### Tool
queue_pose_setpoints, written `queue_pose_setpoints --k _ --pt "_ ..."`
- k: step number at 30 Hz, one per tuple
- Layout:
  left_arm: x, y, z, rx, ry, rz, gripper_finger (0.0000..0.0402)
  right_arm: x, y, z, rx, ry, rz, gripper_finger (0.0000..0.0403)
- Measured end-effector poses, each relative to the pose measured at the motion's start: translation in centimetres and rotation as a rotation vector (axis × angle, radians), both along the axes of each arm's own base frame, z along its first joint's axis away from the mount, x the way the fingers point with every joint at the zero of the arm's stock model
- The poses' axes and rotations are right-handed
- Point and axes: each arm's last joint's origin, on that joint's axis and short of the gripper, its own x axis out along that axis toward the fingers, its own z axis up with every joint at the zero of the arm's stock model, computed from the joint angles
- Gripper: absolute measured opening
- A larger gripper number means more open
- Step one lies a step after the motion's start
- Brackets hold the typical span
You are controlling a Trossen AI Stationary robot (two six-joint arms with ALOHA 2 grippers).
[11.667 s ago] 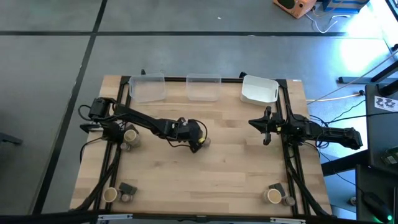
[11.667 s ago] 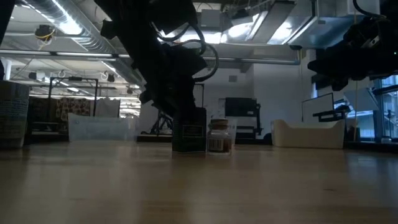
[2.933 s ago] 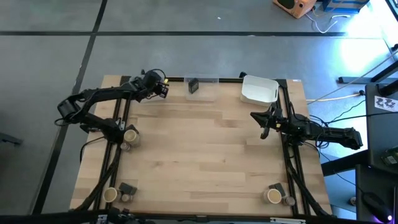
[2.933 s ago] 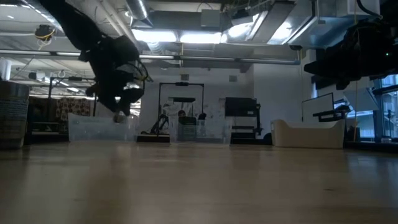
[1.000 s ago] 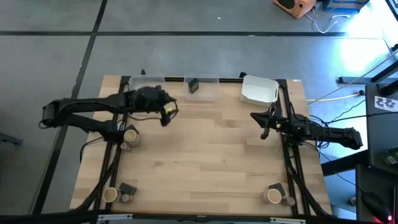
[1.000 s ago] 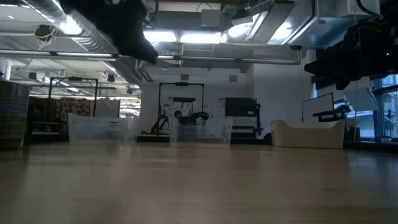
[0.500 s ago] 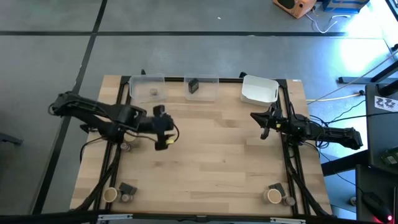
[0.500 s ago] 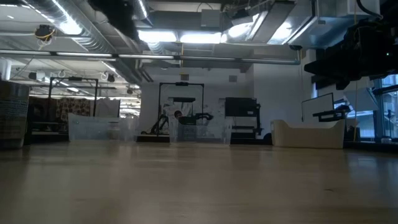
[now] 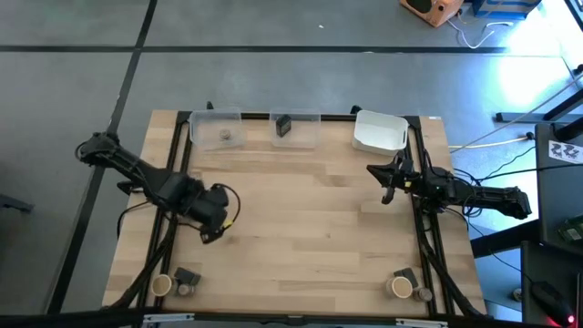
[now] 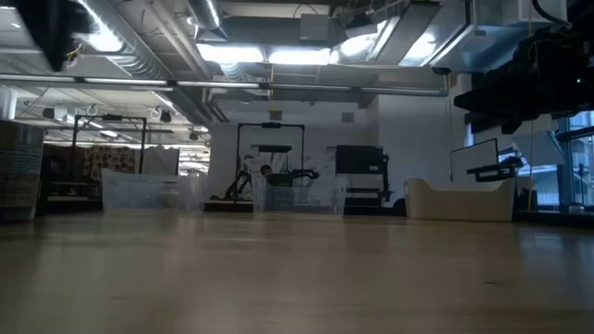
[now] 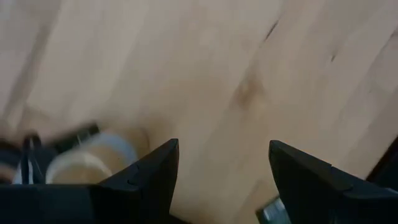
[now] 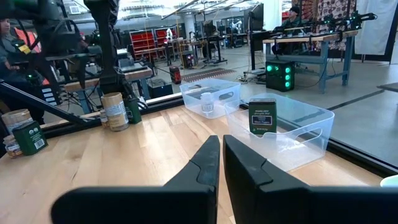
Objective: Sort spices by type
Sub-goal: Put the top left brown seasoning bottle into the left transparent bin
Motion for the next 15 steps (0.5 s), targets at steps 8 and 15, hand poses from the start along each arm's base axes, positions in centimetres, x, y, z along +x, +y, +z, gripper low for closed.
queue_pose_setpoints --k 8,15 --pt "-2.6 -2.1 -2.0 0.028 0.12 0.0 0.0233 0.0 0.0 0.0 0.0 0.001 0.0 0.0023" --pt "-4.8 -3.1 -4.3 0.06 0.236 0.022 0.0233 0.0 0.0 0.0 0.0 0.001 0.0 0.0023"
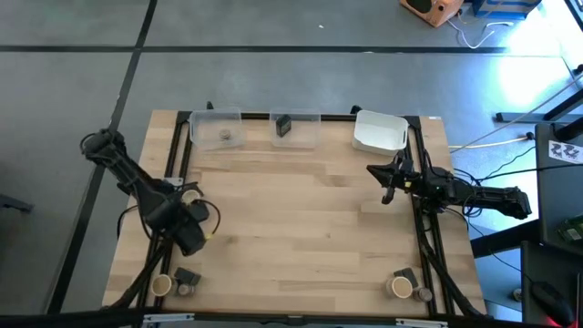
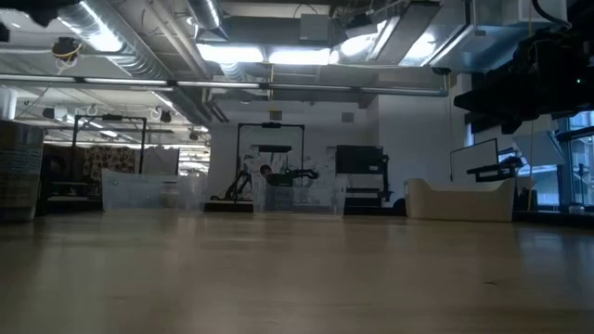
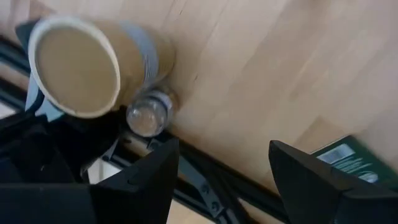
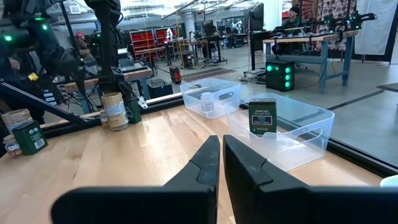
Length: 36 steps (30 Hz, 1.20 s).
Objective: Sort spices by type
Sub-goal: Put the top left brown seasoning bottle into the left transparent bin
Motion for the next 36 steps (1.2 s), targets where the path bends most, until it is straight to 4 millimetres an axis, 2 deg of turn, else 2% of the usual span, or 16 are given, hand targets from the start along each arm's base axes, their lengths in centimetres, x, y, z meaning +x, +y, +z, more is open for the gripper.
queue_pose_setpoints --k 7,18,36 --pt "-1.2 0.2 -2.5 0.067 0.052 0.011 0.0233 0.0 0.0 0.0 0.0 0.0 0.0 0.0023" --pt "-2.9 1.9 -6.1 0.191 0.161 0.04 0.0233 0.0 0.0 0.0 0.0 0.001 0.0 0.0023" --pt "-2.8 2.1 -6.8 0.287 0.077 0.232 0.0233 0.0 0.0 0.0 0.0 0.001 -0.001 0.0023"
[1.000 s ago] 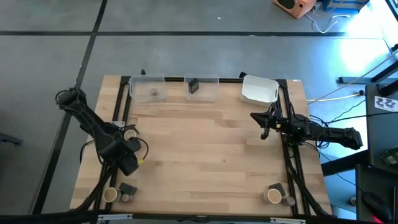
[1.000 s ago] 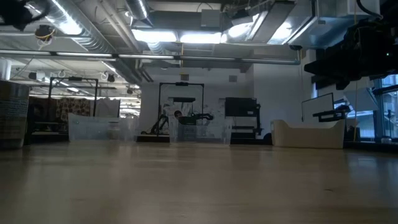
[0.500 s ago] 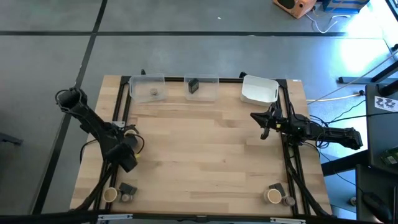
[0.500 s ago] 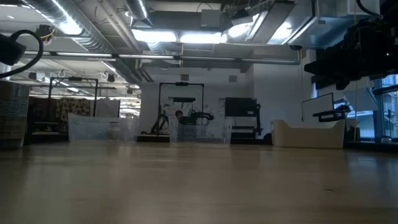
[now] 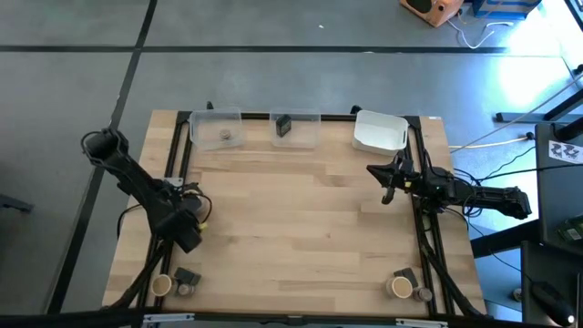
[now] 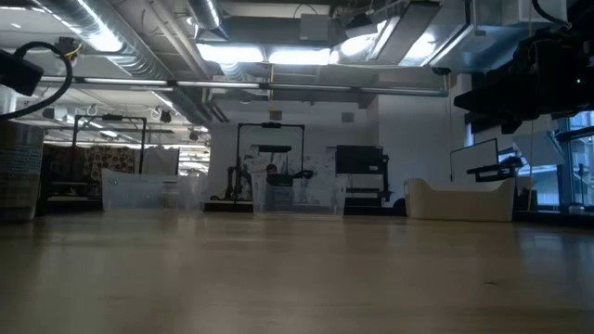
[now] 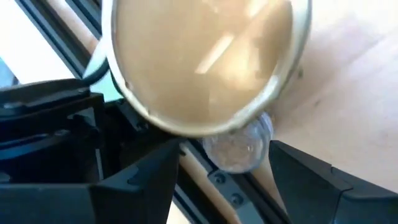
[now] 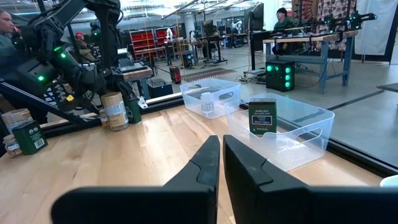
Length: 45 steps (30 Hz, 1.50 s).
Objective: Sort spices by type
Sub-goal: Put the top left brown seasoning bottle into the left transparent bin
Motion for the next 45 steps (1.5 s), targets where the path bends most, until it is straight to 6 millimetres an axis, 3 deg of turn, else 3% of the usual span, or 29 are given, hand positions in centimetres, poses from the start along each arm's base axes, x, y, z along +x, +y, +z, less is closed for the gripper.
queue_pose_setpoints --k 10,17,28,33,40,45 --pt "0.5 -0.5 -0.9 0.008 0.042 -0.013 0.0233 0.0 0.0 0.0 0.001 0.0 0.001 0.0023" --pt "1.4 -1.6 -0.6 -0.118 -0.009 -0.051 0.0233 0.0 0.0 0.0 0.002 0.0 0.001 0.0023" --pt "3.0 -3.1 0.7 -0.241 -0.134 -0.073 0.0233 0.0 0.0 0.0 0.002 -0.001 0.001 0.0023" --pt "4.6 -3.8 1.6 -0.337 -0.221 -0.139 0.0233 0.0 0.0 0.0 0.002 -0.001 0.001 0.0023" --pt "5.5 -3.0 4.3 -0.298 -0.214 -0.15 0.0233 0.0 0.0 0.0 0.003 -0.001 0.001 0.0023" --pt "5.7 -3.0 3.9 -0.277 -0.241 -0.217 0.0233 0.0 0.0 0.0 0.002 -0.001 0.001 0.0023"
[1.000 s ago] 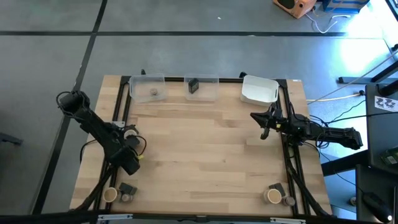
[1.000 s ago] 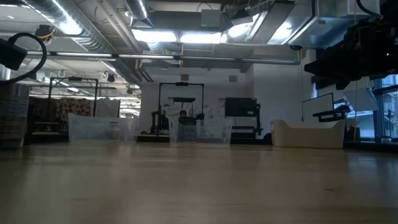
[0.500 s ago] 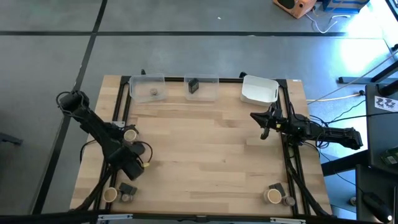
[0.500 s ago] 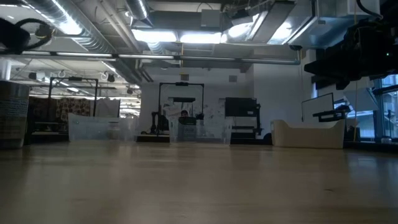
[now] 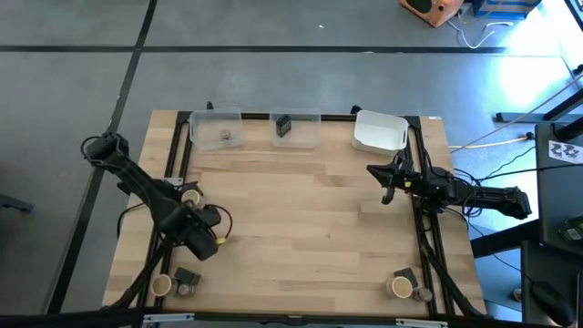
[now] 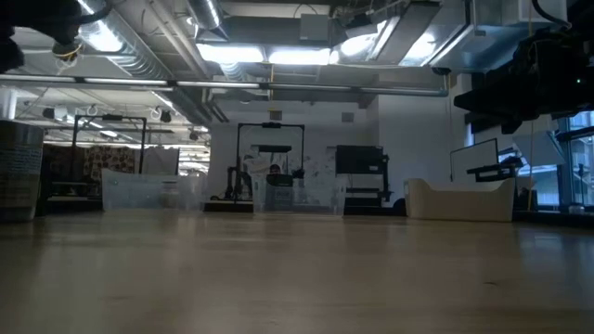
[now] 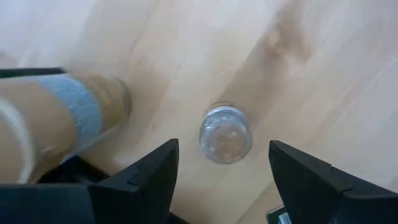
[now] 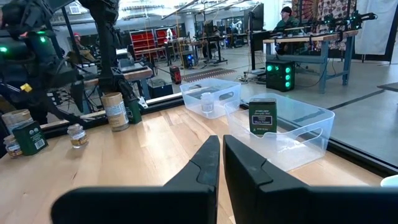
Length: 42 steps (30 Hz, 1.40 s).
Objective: Sort spices by type
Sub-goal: Put the top left brown seasoning bottle into the left transparent bin
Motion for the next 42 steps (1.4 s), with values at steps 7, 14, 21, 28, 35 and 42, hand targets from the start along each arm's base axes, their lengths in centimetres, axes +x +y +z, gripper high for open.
queue_pose_setpoints --k 7,14,21,28,35,42 --pt "-0.8 0.1 -2.1 0.013 0.028 -0.061 0.0233 0.0 0.0 0.0 0.0 0.0 0.0 0.0023" --pt "-0.9 0.0 -2.8 0.005 0.018 -0.093 0.0233 0.0 0.0 0.0 0.0 0.0 0.0 0.0023" --pt "-0.9 0.1 -4.1 -0.017 -0.008 -0.097 0.0233 0.0 0.0 0.0 0.0 0.0 0.0 0.0023" --pt "-0.9 0.1 -4.5 -0.029 -0.025 -0.096 0.0233 0.0 0.0 0.0 0.0 0.0 0.0 0.0023" --pt "-0.9 0.2 -4.4 -0.016 -0.008 -0.084 0.0233 0.0 0.0 0.0 0.0 0.0 0.0 0.0023" --pt "-0.8 1.1 -3.4 0.046 0.052 -0.049 0.0233 0.0 0.0 0.0 0.0 0.0 0.0 0.0023"
